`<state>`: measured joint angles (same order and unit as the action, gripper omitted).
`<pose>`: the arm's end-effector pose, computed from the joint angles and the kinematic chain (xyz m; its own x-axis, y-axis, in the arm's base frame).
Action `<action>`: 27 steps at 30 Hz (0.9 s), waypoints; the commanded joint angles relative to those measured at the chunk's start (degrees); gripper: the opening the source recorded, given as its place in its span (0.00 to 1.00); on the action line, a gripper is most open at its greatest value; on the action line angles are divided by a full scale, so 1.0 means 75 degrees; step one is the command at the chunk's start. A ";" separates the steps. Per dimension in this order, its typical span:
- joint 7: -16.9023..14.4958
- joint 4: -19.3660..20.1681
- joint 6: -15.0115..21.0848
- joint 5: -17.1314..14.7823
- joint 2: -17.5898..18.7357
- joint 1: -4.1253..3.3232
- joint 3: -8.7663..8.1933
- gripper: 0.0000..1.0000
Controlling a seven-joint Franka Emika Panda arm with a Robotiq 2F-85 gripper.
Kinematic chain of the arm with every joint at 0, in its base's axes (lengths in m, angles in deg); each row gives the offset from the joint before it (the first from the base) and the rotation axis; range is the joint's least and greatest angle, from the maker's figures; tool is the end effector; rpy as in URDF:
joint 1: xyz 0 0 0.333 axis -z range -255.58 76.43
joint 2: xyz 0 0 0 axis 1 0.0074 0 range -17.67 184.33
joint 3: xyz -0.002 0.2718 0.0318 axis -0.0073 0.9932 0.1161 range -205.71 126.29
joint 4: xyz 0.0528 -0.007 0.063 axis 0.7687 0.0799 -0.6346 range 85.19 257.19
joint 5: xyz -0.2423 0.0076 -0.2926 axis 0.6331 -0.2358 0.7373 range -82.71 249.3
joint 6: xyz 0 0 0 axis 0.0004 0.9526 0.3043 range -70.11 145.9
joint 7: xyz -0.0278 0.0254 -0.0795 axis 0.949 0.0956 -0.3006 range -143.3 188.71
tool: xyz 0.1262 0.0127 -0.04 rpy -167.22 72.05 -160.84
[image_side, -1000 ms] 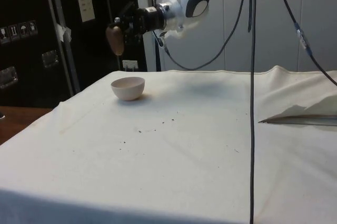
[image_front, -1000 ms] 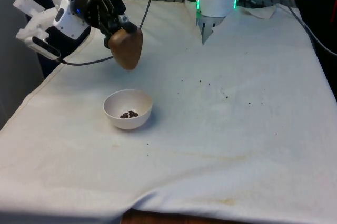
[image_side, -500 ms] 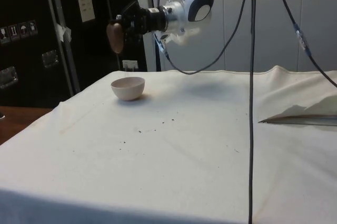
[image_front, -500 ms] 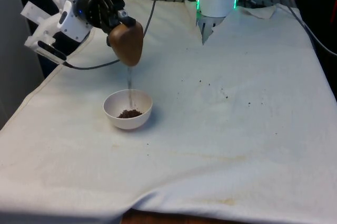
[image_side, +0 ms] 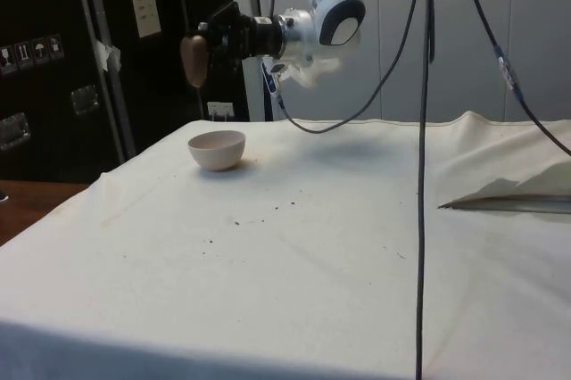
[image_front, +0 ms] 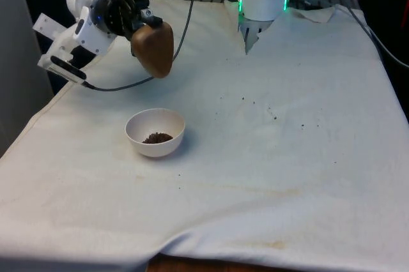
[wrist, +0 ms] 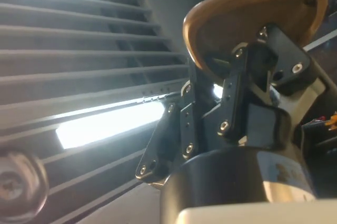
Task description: Pour the coffee beans from the cup into the bowl.
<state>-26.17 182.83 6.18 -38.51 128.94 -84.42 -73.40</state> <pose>0.5864 -0.2402 0.2106 0.7066 -0.7057 0.0524 0.1402 0.0670 -0.9879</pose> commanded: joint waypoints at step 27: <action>0.0023 0.0367 -0.0863 -0.0611 0.0023 0.0046 -0.0084 0.03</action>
<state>-26.22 185.58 -0.35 -42.98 129.11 -84.13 -74.09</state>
